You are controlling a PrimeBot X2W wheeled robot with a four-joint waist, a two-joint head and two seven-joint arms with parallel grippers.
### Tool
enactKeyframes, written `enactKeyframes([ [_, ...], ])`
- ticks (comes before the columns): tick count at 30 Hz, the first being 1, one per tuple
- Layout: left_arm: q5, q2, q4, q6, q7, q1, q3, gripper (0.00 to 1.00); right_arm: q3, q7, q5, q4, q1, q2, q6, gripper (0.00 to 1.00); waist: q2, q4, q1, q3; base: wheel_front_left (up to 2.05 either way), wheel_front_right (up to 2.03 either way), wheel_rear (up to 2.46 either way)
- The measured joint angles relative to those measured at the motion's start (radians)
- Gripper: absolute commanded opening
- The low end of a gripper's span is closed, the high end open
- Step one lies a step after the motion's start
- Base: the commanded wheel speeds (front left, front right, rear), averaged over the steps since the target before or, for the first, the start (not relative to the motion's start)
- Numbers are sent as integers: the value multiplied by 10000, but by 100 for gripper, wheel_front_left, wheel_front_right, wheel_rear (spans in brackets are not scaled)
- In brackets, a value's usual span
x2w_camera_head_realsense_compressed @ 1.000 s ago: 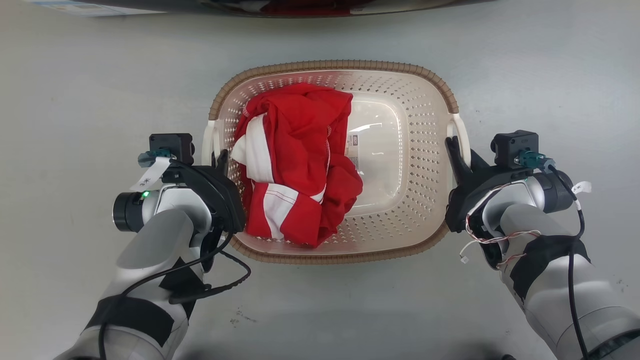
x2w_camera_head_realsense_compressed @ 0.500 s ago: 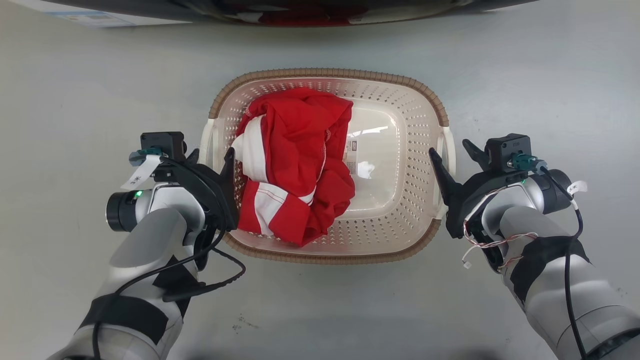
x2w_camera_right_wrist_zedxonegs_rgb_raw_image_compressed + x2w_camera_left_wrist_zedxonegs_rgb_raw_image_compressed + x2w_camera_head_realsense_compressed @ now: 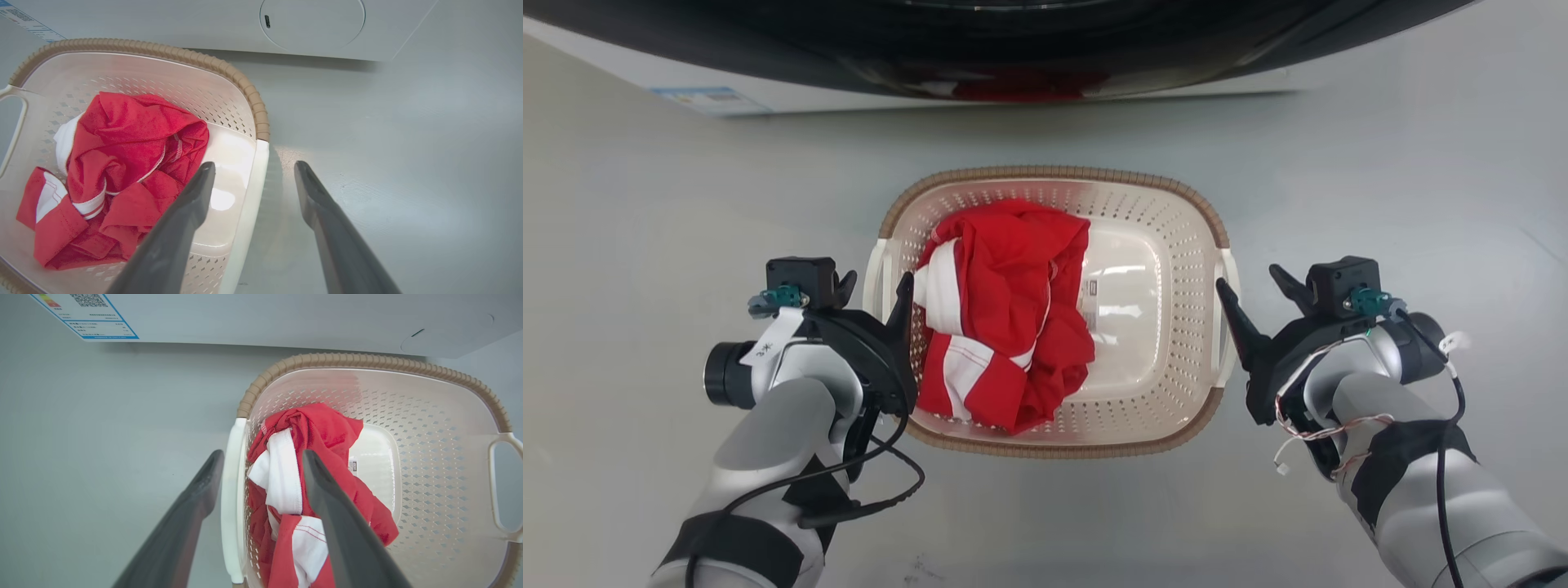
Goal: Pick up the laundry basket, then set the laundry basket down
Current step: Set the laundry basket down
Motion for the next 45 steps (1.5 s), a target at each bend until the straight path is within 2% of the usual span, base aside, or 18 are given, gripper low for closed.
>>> enactKeyframes([
  [11, 182, 109, -303, -75, -437, 686, -105, 100, -640, -8, 265, -874, 1219, -4, -19, 100, -1, -126, -1, -1616, 0, 0, 0],
  [19, 499, 353, -752, -42, -439, 1548, -115, 100, -1039, -8, 270, -1613, 2233, -88, -316, 100, 0, -219, 0, -2788, 0, 0, 0],
  [32, 796, 792, -2660, 644, -439, 3075, 282, 100, -1937, -6, 217, -3591, 4034, -523, -1003, 100, 0, -326, -2, -4623, 0, 0, 0],
  [45, 1494, 1402, -5724, 1515, -441, 4963, 784, 100, -2573, -8, -548, -6224, 5696, -1014, -1768, 100, -1, -347, -1, -5997, 0, 0, 0],
])
